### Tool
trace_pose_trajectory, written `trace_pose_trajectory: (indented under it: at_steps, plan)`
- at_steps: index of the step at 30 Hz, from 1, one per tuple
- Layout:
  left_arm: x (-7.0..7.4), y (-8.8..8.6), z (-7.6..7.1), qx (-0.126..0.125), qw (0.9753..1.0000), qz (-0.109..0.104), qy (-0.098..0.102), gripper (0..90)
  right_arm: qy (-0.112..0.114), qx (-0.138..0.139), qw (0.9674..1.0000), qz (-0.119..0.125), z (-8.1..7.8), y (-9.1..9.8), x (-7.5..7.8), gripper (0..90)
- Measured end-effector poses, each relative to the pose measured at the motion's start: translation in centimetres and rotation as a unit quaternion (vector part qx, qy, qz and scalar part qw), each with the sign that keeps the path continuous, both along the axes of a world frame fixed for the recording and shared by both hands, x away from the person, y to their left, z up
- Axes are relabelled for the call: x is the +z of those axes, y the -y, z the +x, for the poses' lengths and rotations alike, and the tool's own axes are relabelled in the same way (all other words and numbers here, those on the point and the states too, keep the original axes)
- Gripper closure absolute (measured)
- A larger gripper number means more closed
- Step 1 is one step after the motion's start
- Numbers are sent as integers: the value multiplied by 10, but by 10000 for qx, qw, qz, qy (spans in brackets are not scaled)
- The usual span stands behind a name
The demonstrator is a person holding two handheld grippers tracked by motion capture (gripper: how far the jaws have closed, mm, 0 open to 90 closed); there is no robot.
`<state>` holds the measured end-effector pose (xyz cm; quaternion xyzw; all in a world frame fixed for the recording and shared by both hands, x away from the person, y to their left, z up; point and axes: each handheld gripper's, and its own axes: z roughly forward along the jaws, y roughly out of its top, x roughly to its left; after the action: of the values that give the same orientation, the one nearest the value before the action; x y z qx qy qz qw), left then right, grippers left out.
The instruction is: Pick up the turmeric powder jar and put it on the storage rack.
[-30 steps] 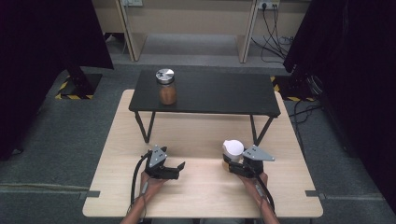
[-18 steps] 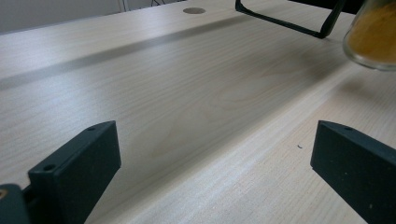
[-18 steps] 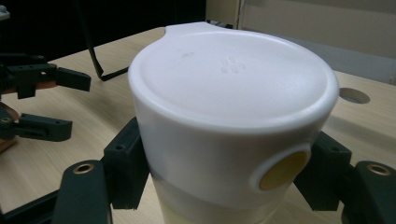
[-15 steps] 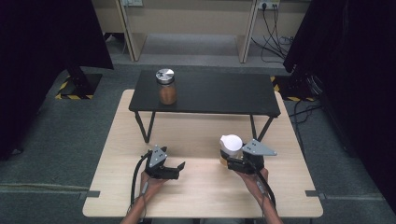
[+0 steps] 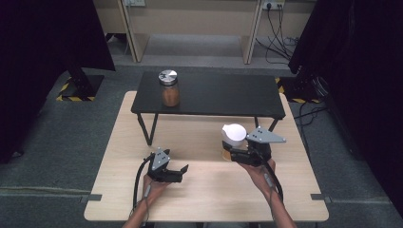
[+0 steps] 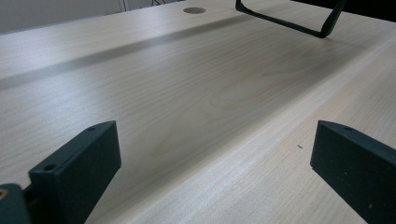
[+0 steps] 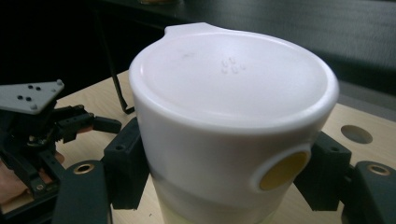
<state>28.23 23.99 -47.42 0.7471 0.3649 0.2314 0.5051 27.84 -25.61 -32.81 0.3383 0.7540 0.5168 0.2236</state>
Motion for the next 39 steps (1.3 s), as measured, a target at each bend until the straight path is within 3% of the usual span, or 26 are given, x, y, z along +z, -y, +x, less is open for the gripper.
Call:
trace_pose_trajectory:
  at_steps: [9, 13, 18, 27, 39]
  plan:
    - [0, 0, 0, 9, 10000, -6, -11, 9, -46, 95, 9999, 111, 12, -3, 50, 304]
    - [0, 1, 0, 10, 10000, 11, -8, 10, 10, 22, 10000, 65, 20, -13, 76, 304]
    - [0, 1, 0, 19, 10000, -18, -21, 10, 37, -196, 9998, 39, 32, -24, 98, 304]
    - [0, 1, 0, 16, 10000, -9, -18, 10, 30, -628, 9980, 81, 55, -36, 119, 304]
    - [0, -1, 0, 10, 10000, -39, -28, 10, -134, -1116, 9936, 84, 92, -59, 121, 305]
